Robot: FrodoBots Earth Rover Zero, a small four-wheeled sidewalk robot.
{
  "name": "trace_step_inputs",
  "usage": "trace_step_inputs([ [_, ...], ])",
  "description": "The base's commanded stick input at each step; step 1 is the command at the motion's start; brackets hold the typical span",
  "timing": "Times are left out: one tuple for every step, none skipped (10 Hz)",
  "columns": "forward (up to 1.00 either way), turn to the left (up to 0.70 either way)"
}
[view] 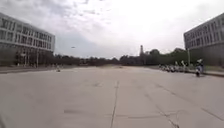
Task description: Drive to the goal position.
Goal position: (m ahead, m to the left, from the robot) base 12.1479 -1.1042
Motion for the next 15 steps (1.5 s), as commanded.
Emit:
trace_step_inputs([
  [0.7, 0.0],
  [0.7, 0.0],
  [0.7, 0.0],
  [0.7, 0.0],
  [0.7, 0.0],
  [0.7, 0.0],
  [0.7, 0.0],
  [0.7, 0.0],
  [0.7, 0.0],
  [0.7, 0.0],
  [0.7, 0.0],
  [0.7, 0.0],
  [0.7, 0.0],
  [0.7, 0.0],
  [0.7, 0.0],
])
